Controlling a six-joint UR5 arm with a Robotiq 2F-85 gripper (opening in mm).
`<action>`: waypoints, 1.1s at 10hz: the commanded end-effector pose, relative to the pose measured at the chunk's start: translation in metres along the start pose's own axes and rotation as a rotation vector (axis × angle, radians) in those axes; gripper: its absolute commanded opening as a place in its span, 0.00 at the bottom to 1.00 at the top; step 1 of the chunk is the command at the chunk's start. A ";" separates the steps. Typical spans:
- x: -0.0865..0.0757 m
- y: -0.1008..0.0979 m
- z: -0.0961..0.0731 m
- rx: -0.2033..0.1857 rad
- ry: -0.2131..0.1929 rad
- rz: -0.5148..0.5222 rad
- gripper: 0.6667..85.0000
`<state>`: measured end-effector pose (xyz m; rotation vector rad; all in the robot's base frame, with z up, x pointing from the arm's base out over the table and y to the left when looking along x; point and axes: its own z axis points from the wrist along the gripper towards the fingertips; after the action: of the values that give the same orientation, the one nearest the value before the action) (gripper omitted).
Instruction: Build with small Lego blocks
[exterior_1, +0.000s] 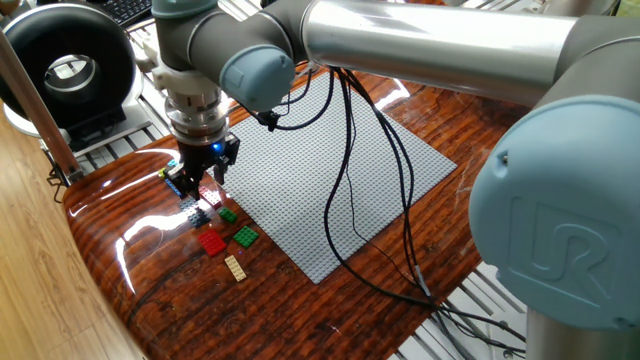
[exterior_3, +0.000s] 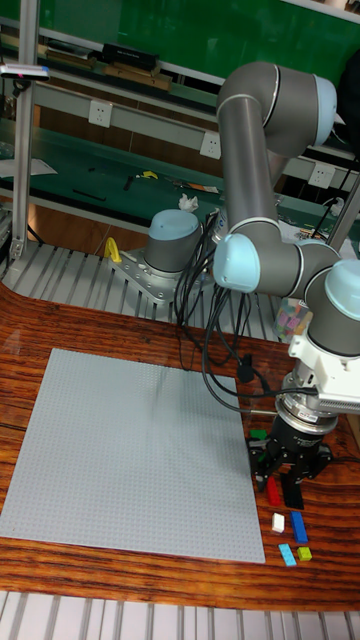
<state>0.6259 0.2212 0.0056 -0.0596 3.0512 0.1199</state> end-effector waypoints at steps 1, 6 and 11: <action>0.000 0.003 0.001 -0.016 -0.002 0.009 0.52; -0.001 -0.001 0.003 0.001 0.001 0.019 0.02; 0.005 0.005 -0.022 -0.018 0.031 0.006 0.00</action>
<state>0.6224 0.2222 0.0132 -0.0601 3.0655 0.1209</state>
